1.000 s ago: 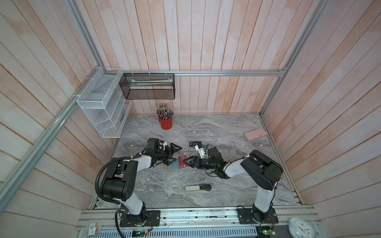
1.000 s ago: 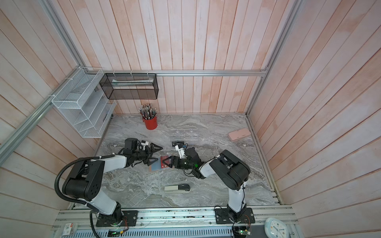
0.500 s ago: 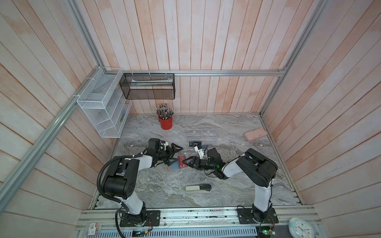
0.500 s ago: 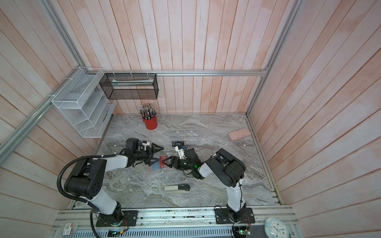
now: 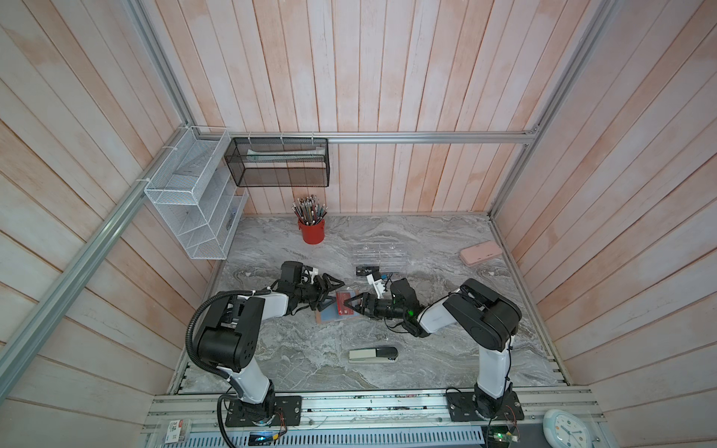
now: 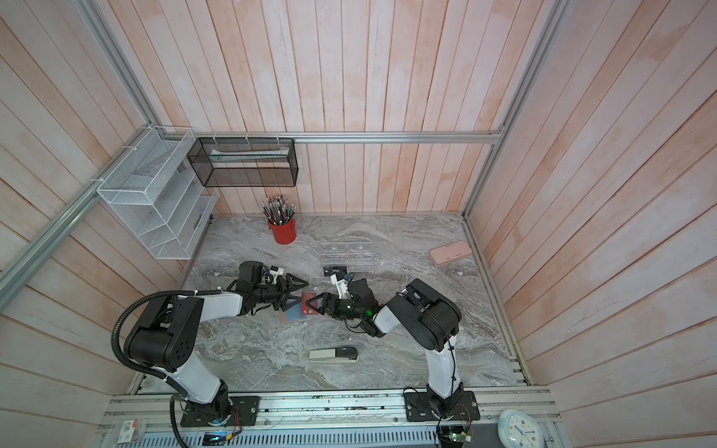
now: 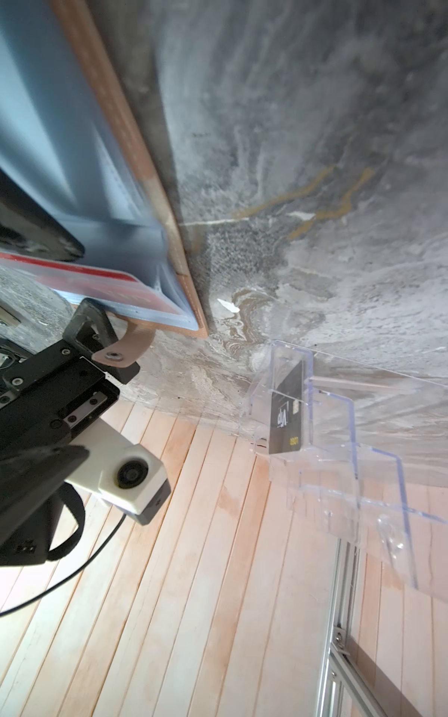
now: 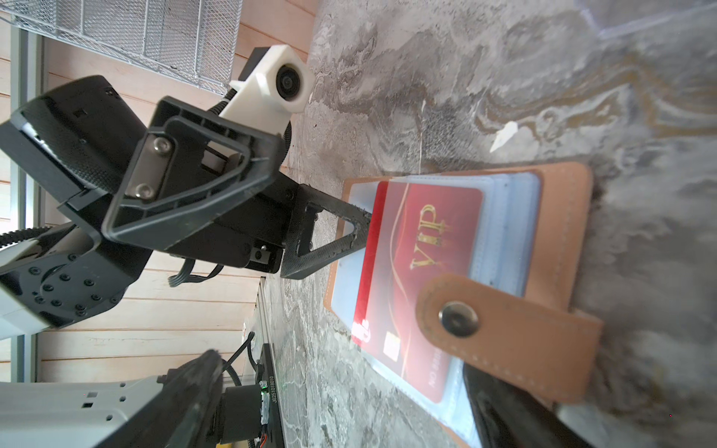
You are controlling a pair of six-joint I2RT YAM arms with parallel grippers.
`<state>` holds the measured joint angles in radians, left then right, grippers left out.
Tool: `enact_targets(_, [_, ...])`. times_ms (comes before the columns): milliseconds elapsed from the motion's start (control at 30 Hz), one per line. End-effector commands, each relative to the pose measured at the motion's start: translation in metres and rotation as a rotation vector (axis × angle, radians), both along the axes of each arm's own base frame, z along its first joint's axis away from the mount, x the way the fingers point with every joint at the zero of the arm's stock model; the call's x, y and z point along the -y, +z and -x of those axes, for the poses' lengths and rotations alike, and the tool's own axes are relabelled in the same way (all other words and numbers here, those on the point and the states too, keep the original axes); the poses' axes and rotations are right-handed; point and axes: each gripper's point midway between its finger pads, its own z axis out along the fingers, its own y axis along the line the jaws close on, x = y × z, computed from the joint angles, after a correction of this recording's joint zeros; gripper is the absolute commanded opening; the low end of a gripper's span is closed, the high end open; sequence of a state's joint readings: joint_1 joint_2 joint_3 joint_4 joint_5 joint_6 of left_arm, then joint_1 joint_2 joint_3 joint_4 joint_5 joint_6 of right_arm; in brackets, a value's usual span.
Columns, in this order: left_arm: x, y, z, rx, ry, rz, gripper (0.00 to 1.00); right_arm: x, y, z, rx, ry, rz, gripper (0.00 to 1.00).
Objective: Take the credit cards out of the card holder
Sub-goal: Take out the credit card from the card slot.
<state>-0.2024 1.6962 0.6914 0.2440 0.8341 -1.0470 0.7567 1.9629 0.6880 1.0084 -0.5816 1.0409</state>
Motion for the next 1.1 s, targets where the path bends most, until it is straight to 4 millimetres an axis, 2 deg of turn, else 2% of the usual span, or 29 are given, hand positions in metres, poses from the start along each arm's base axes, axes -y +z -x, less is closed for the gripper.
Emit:
enact_targets(0, [0.001, -0.005, 0.007, 0.012, -0.028, -0.005, 0.75, 0.007, -0.019, 0.002, -0.047, -0.011, 0.038, 0.98])
enact_targets(167, [-0.001, -0.014, 0.013, 0.001, -0.042, -0.028, 0.71, 0.008, -0.019, 0.002, -0.046, -0.015, 0.038, 0.98])
enact_targets(333, [-0.004, -0.023, 0.018, -0.004, -0.053, -0.059, 0.61, 0.009, -0.019, 0.001, -0.047, -0.02, 0.038, 0.98])
enact_targets(467, [-0.006, -0.027, 0.02, 0.0, -0.059, -0.078, 0.59, 0.009, -0.019, 0.001, -0.048, -0.019, 0.039, 0.98])
enact_targets(533, [-0.007, -0.029, 0.021, 0.004, -0.062, -0.097, 0.54, 0.008, -0.02, 0.001, -0.051, -0.018, 0.039, 0.98])
enact_targets(700, [-0.008, -0.034, 0.022, 0.008, -0.069, -0.116, 0.53, 0.008, -0.02, 0.001, -0.051, -0.014, 0.043, 0.98])
enact_targets(867, [-0.009, -0.037, 0.024, 0.006, -0.068, -0.112, 0.46, 0.007, -0.02, 0.0, -0.049, -0.014, 0.044, 0.98])
enact_targets(933, [-0.009, -0.038, 0.025, 0.004, -0.068, -0.116, 0.41, 0.007, -0.021, 0.0, -0.051, -0.013, 0.047, 0.98])
enact_targets(1067, [-0.009, -0.04, 0.026, 0.004, -0.071, -0.118, 0.4, 0.007, -0.022, 0.0, -0.053, -0.015, 0.049, 0.98])
